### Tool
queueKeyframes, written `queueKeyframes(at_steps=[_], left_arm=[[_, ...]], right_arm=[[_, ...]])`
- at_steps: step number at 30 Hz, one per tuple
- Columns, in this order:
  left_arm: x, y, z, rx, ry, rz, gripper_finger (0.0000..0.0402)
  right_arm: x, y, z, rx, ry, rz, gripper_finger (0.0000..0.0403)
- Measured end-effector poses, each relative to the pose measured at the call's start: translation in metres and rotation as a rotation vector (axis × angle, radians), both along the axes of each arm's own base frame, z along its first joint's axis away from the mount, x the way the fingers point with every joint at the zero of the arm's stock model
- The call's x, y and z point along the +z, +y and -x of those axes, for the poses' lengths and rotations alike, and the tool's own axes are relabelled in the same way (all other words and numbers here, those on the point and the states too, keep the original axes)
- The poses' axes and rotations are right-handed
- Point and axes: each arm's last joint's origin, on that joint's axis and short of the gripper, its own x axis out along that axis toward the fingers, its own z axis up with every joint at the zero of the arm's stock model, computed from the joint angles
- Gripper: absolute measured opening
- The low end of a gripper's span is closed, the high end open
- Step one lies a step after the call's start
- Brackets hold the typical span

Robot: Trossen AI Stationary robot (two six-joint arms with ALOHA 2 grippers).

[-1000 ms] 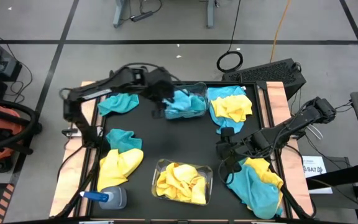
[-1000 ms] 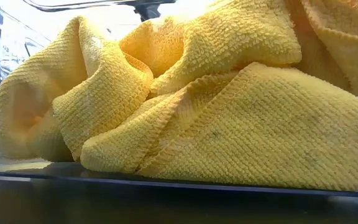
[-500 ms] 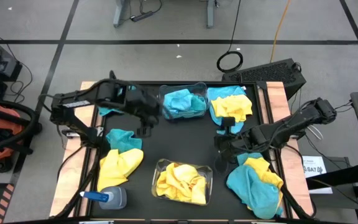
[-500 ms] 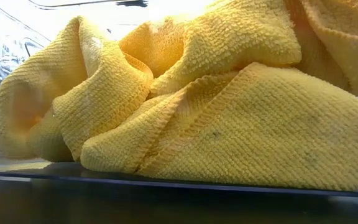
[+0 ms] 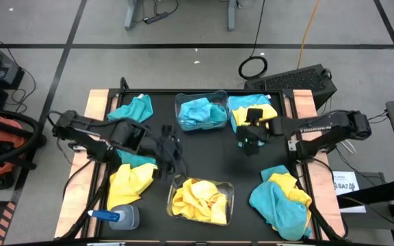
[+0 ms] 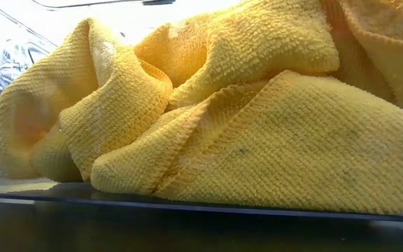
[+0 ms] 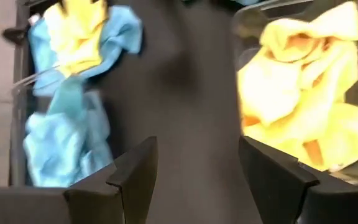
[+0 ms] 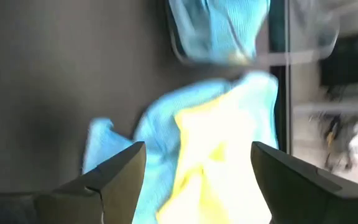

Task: Sort microfiber towel by color & place in baskets
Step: Put the yellow microfiber towel into the bottom transparent bin

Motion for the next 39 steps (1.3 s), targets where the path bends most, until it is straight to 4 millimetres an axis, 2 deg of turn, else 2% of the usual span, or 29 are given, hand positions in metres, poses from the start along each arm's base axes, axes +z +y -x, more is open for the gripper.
queueKeyframes(at_steps=[10, 14, 23, 31, 35, 39], left_arm=[[-0.049, -0.039, -0.008, -0.125, -0.044, 0.018, 0.0231], [-0.067, -0.048, -0.008, -0.150, -0.068, 0.028, 0.0231], [-0.099, -0.063, -0.008, -0.203, -0.125, 0.102, 0.0231], [-0.105, -0.064, -0.010, -0.207, -0.154, 0.117, 0.0231], [-0.105, -0.064, -0.010, -0.208, -0.155, 0.118, 0.0231], [-0.105, -0.064, -0.010, -0.207, -0.156, 0.117, 0.0231]], right_arm=[[-0.003, -0.061, 0.017, -0.147, 0.029, -0.182, 0.0281], [-0.012, -0.079, 0.026, -0.186, 0.007, -0.251, 0.0281], [-0.062, -0.108, 0.056, -0.306, -0.016, -0.267, 0.0281], [-0.076, -0.123, 0.065, -0.359, -0.128, -0.283, 0.0279], [-0.076, -0.125, 0.068, -0.379, -0.132, -0.285, 0.0248], [-0.078, -0.125, 0.067, -0.381, -0.123, -0.295, 0.0177]])
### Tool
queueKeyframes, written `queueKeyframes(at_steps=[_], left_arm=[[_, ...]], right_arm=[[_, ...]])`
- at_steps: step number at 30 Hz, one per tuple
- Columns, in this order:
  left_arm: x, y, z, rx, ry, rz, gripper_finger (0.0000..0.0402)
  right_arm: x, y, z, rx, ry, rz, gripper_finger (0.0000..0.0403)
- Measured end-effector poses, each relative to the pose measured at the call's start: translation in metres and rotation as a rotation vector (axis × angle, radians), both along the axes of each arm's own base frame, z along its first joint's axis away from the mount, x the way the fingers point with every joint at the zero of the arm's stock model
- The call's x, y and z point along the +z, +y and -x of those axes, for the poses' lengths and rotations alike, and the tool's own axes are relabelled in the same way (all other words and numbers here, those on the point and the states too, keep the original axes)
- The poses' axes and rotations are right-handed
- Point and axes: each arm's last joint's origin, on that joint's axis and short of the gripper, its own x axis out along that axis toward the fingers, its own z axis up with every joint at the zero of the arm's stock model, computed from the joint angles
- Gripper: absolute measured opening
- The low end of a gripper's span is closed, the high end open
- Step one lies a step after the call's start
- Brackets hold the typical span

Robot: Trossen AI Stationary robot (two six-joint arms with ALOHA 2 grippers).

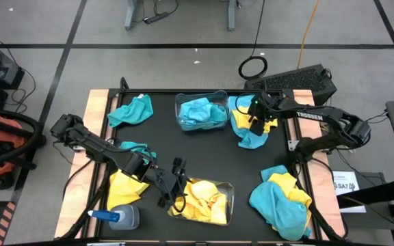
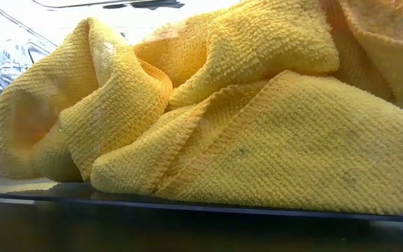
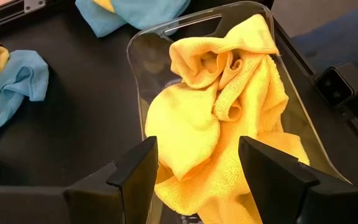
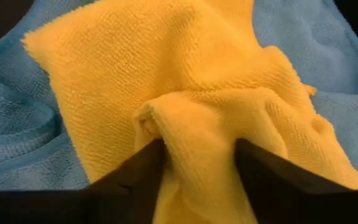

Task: Sort microfiber towel by color & place in baskets
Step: Put the yellow microfiber towel into the bottom transparent bin

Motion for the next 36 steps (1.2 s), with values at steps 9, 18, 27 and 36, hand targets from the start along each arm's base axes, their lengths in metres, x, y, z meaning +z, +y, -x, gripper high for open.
queueKeyframes(at_steps=[9, 18, 27, 36], left_arm=[[0.000, 0.000, 0.000, 0.005, 0.006, 0.003, 0.0231], [-0.001, -0.001, 0.002, 0.019, 0.006, -0.019, 0.0231], [0.001, 0.011, 0.008, 0.110, 0.025, -0.132, 0.0231], [0.041, 0.036, 0.031, 0.278, -0.115, -0.193, 0.0231]], right_arm=[[-0.003, -0.001, -0.001, -0.072, -0.017, -0.023, 0.0013], [0.016, 0.004, 0.003, -0.098, -0.107, 0.027, 0.0002], [0.072, 0.030, 0.014, -0.052, -0.369, 0.147, 0.0001], [0.145, 0.067, 0.021, 0.147, -0.750, 0.206, 0.0000]])
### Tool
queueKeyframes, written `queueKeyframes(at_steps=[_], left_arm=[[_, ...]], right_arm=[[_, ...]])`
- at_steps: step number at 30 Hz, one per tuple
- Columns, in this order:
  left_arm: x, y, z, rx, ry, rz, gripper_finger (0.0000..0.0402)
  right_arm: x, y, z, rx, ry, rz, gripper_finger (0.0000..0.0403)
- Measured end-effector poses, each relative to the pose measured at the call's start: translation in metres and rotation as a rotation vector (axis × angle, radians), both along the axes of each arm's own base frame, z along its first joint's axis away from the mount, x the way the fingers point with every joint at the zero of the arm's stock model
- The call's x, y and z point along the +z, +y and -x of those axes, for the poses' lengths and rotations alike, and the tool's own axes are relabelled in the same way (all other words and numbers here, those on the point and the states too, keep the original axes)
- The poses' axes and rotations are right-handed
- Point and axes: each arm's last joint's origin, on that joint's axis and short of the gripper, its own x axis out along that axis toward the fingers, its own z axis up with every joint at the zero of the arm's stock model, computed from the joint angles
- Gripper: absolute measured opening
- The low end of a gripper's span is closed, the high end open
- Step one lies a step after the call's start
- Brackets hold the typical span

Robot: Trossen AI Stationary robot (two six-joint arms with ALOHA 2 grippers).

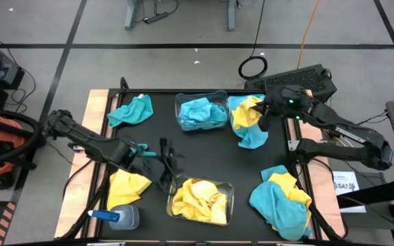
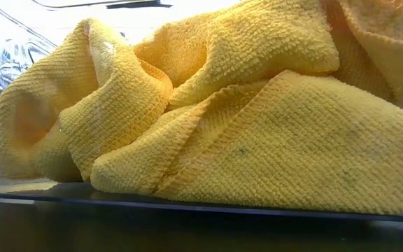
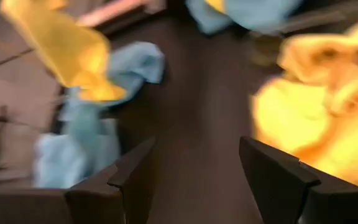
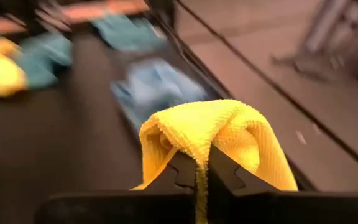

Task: Sort microfiber towel by color & place in baskets
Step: Put the yellow microfiber towel into the bottom transparent bin

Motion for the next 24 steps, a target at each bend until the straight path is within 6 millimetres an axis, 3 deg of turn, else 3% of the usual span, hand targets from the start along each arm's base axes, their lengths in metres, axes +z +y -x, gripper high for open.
queueKeyframes(at_steps=[9, 24], left_arm=[[0.027, 0.020, 0.019, 0.093, -0.102, -0.014, 0.0231], [0.016, 0.039, 0.016, 0.169, -0.042, -0.050, 0.0231]], right_arm=[[0.042, 0.035, -0.009, 0.296, -0.299, 0.051, 0.0000], [0.061, 0.094, -0.055, 0.793, -0.593, 0.143, 0.0000]])
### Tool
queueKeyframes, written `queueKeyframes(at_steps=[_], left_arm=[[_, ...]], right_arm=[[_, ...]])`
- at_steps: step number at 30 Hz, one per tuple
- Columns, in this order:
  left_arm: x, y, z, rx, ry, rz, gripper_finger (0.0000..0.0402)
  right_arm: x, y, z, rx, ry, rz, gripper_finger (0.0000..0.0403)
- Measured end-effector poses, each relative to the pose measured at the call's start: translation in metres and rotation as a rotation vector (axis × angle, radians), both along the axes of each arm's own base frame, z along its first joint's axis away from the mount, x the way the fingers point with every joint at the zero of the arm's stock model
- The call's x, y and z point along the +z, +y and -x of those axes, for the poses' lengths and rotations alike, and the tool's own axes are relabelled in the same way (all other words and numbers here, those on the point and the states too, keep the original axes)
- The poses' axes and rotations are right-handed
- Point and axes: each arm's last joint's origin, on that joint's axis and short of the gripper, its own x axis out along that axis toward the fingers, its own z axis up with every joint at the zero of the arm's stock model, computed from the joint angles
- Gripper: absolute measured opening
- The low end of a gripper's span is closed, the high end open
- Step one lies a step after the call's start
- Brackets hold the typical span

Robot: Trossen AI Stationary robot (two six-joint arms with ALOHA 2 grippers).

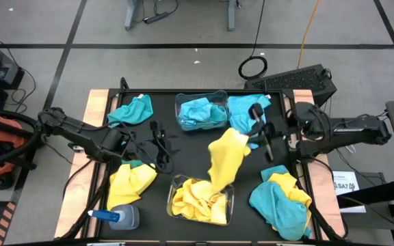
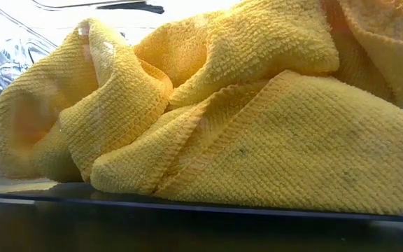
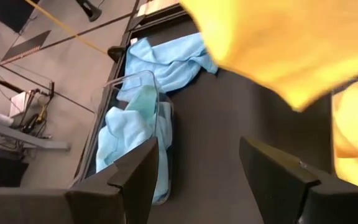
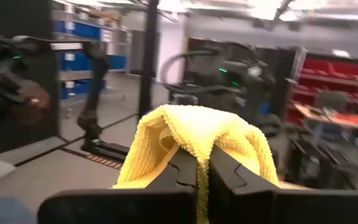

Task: Sort microfiber towel by color & place in baskets
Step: Put the yellow microfiber towel into the bottom transparent bin

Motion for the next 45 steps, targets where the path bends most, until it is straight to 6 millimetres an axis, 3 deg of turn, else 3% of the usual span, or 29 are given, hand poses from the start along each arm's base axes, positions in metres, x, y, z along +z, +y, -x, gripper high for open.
queueKeyframes(at_steps=[8, 22, 37, 45], left_arm=[[0.000, 0.006, -0.002, 0.020, 0.002, 0.002, 0.0231], [0.000, 0.006, -0.002, 0.018, 0.003, 0.000, 0.0231], [-0.001, 0.005, -0.002, 0.010, 0.005, 0.010, 0.0231], [-0.002, 0.005, -0.001, 0.000, 0.022, 0.015, 0.0231]], right_arm=[[-0.005, 0.028, -0.020, 0.118, -0.069, 0.050, 0.0000], [-0.002, 0.071, -0.037, 0.353, -0.170, 0.088, 0.0000], [-0.044, 0.096, -0.086, 0.395, 0.026, 0.108, 0.0000], [-0.084, 0.101, -0.100, 0.341, 0.324, 0.109, 0.0000]])
